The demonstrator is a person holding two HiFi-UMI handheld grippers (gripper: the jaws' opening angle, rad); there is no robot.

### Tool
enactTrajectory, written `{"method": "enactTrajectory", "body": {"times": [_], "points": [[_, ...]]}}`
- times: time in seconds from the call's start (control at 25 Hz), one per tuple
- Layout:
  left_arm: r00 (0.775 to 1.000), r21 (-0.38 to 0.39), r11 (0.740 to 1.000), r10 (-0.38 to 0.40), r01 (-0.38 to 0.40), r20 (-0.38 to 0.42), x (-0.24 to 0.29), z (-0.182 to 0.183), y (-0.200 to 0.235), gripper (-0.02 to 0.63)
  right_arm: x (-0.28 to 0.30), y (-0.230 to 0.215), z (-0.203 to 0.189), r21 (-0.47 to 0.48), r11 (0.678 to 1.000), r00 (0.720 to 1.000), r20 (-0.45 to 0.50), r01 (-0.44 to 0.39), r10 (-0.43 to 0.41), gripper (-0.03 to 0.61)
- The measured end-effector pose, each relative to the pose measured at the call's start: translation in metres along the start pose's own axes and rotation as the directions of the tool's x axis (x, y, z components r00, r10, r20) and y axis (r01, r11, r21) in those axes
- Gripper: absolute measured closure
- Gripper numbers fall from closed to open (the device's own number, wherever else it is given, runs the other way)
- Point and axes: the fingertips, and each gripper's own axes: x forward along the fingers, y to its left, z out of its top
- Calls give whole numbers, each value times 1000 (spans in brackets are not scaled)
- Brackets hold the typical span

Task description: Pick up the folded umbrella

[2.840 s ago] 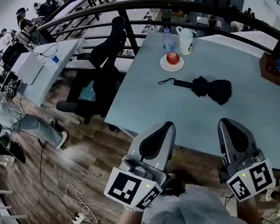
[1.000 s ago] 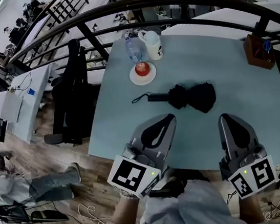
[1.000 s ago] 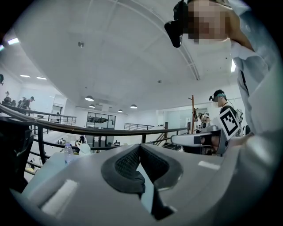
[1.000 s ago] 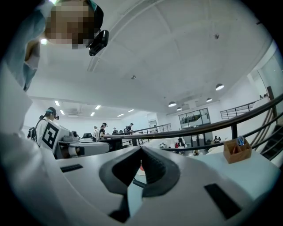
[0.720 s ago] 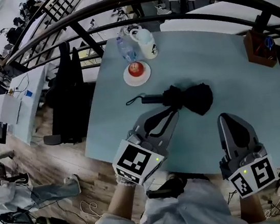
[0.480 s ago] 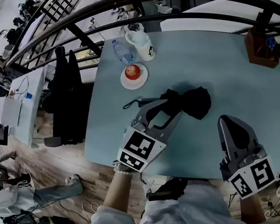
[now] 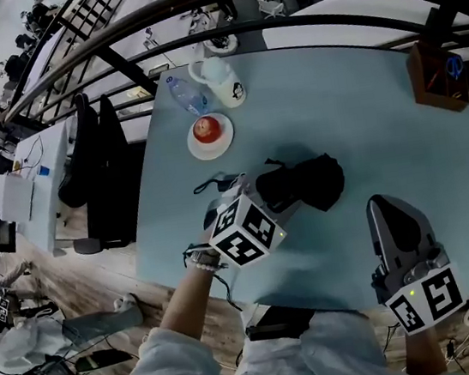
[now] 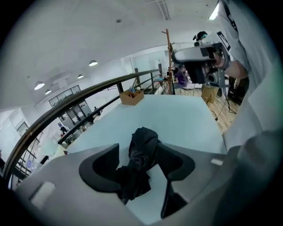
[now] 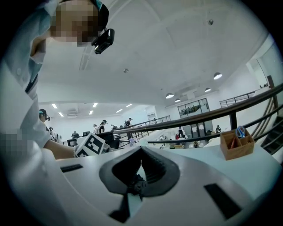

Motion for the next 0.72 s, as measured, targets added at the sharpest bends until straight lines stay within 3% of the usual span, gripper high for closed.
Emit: {"method": "enactTrajectory", "body": {"times": [0.24, 0.72], "points": [[978, 72, 991, -99, 114, -186, 48, -34, -3, 360, 5, -20, -11, 12, 1000, 1000, -19, -2, 2, 580], [878, 193, 940, -171, 282, -447, 99, -84, -7, 319, 7, -47, -23, 48, 999, 999, -36, 18, -17, 580]]}}
